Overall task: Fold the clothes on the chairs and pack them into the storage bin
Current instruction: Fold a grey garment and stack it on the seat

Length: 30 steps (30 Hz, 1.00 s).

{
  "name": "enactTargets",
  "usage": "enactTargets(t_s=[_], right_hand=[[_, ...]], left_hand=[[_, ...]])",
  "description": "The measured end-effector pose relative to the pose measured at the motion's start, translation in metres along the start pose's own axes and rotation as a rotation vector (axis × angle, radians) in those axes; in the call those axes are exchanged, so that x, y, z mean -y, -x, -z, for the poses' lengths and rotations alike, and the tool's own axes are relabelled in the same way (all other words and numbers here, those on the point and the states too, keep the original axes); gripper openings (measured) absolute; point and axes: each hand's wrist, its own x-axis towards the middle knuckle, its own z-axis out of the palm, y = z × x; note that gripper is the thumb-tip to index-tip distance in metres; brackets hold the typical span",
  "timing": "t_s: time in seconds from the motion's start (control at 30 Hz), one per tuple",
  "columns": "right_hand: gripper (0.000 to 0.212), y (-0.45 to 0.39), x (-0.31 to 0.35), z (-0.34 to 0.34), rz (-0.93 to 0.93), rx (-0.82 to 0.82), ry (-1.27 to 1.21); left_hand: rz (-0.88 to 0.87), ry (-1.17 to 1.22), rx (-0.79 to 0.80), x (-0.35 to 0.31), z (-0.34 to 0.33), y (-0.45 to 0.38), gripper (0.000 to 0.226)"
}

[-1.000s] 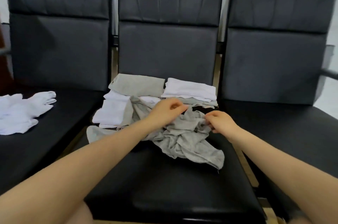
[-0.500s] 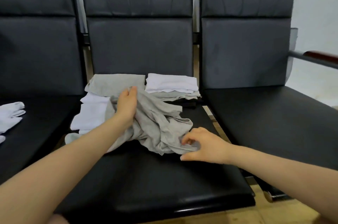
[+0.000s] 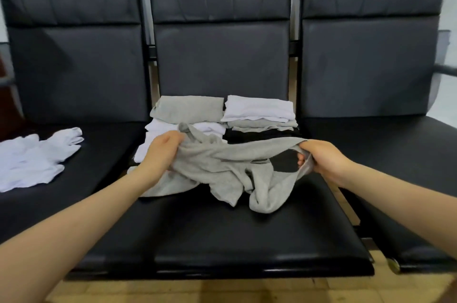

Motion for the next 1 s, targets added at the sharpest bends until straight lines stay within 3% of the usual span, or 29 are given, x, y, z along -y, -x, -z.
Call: enactTargets(t_s=[0.1, 0.17, 0.27, 0.37, 0.47, 0.6, 0.67, 0.73, 0.83, 0.9, 1.0], right_hand=[[0.02, 0.007, -0.006, 0.004, 0.072, 0.127, 0.259], [0.021, 0.015, -0.007, 0.007, 0.133, 0.259, 0.382], [0.035, 0.024, -0.007, 0.005, 0.121, 0.433, 0.444], [0.033, 0.026, -0.007, -0.006, 0.094, 0.398, 0.48], [0.032, 0.025, -0.008, -0.016, 0.118, 0.357, 0.551], [0.019, 0.023, -0.013, -0.024, 0.123, 0.391, 0.615], [0.013, 0.024, -0.016, -0.027, 0.17, 0.411, 0.621], [0.016, 0.024, -0.016, -0.03, 0.271, 0.358, 0.637], [0.017, 0.025, -0.006, -0.037, 0.421, 0.226, 0.549], [0.015, 0.031, 0.004, -0.043, 0.468, 0.206, 0.442], [0.011, 0.052, 0.012, -0.056, 0.56, 0.342, 0.435]], left_hand=[[-0.055, -0.315, 0.261, 0.011, 0.006, 0.008, 0.044], [-0.112, -0.455, 0.216, 0.011, 0.004, 0.01, 0.056], [-0.255, -0.474, 0.016, 0.002, -0.008, 0.003, 0.054], [-0.352, -0.468, -0.058, -0.007, -0.028, -0.009, 0.047], [-0.356, -0.544, 0.109, -0.015, -0.052, -0.012, 0.038], [-0.359, -0.924, 0.458, -0.01, -0.073, -0.013, 0.037], [-0.38, -0.803, 0.461, -0.003, -0.072, -0.014, 0.033], [-0.364, -0.514, 0.32, -0.004, -0.065, -0.015, 0.029], [-0.077, 0.094, 0.105, -0.016, -0.042, -0.018, 0.02], [0.105, 0.503, 0.092, -0.027, -0.023, -0.01, 0.022], [0.148, 0.656, 0.145, -0.031, 0.008, 0.016, 0.026]])
